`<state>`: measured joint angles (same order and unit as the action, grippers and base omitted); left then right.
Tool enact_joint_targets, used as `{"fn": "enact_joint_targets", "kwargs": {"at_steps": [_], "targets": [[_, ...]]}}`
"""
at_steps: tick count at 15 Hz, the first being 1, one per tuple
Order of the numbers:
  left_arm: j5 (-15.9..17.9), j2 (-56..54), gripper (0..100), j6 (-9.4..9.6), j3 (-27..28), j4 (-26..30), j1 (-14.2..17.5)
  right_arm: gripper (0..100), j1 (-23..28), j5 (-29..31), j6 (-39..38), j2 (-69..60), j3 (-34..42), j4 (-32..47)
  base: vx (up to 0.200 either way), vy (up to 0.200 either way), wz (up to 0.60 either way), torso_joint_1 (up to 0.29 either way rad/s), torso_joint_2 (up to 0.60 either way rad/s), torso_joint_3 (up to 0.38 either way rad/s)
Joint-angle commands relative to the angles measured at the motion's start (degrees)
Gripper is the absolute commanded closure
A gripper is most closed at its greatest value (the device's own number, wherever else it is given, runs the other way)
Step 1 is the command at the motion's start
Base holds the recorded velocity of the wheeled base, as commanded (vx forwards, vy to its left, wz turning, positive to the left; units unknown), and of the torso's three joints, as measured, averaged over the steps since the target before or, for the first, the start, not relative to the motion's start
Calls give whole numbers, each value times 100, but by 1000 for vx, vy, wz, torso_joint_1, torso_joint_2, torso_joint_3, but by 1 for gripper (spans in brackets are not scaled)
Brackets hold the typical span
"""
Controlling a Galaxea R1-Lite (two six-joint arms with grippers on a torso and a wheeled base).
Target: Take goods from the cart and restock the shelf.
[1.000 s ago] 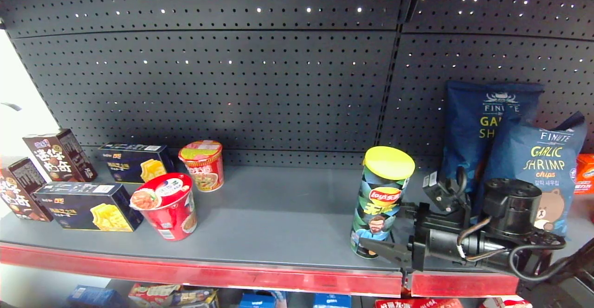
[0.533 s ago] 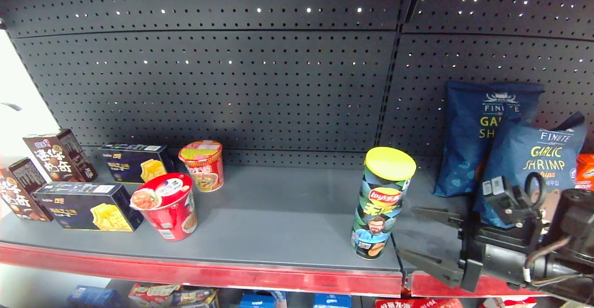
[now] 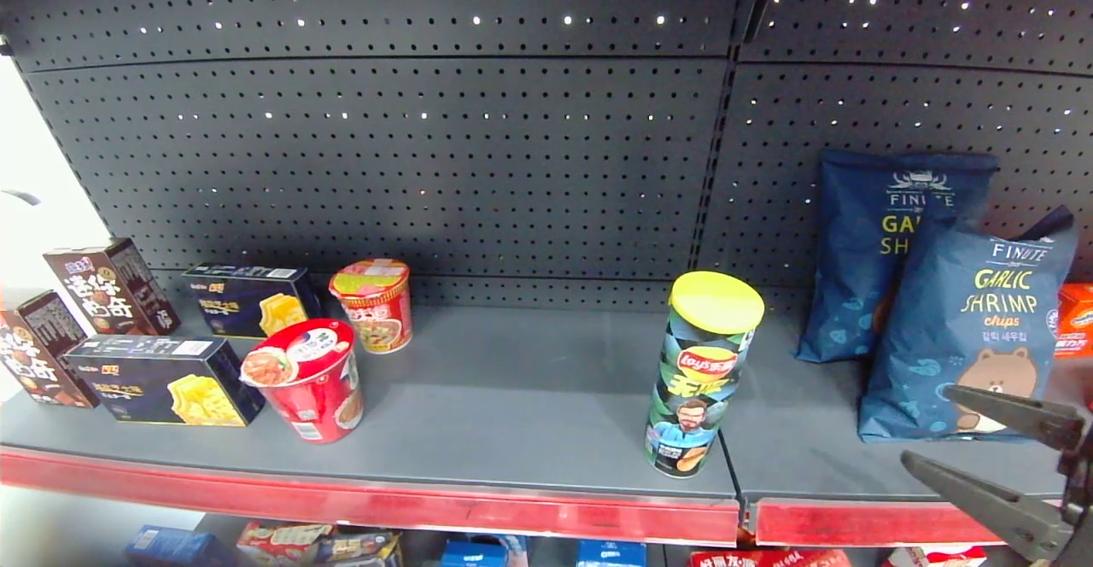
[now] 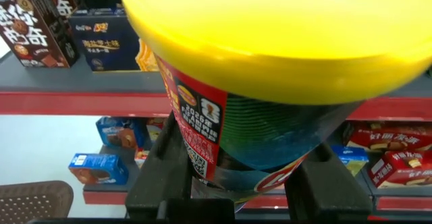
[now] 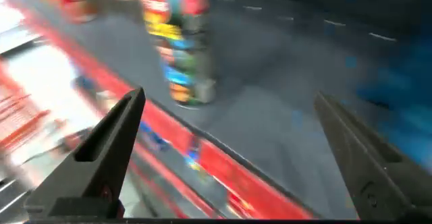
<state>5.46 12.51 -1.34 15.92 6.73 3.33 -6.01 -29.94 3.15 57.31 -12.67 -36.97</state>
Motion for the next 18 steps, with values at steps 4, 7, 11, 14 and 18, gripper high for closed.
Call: {"fn": "enact_joint_targets", "kwargs": {"at_steps": [4, 7, 11, 14, 18], "targets": [[25, -11, 100, -7, 16, -49, -25, 0, 416, 2115, 19, -2277, -104, 1913, 0, 0, 0, 0, 0, 0], [201, 243, 100, 2, 667, -49, -122, 0, 487, 2783, 19, -3261, 344, 2238, 0, 0, 0, 0, 0, 0], [588, 1184, 100, 64, 1440, -242, -403, 0, 610, 2862, 19, -4711, 783, 3196, 0, 0, 0, 0, 0, 0], [1071, 1614, 100, 336, 1475, -594, -412, 0, 610, 3126, 19, -5704, 968, 4049, 0, 0, 0, 0, 0, 0], [1809, 2318, 100, 336, 1475, -1042, -412, 0, 601, 3354, -7, -5722, 1029, 3926, 0, 0, 0, 0, 0, 0]]}}
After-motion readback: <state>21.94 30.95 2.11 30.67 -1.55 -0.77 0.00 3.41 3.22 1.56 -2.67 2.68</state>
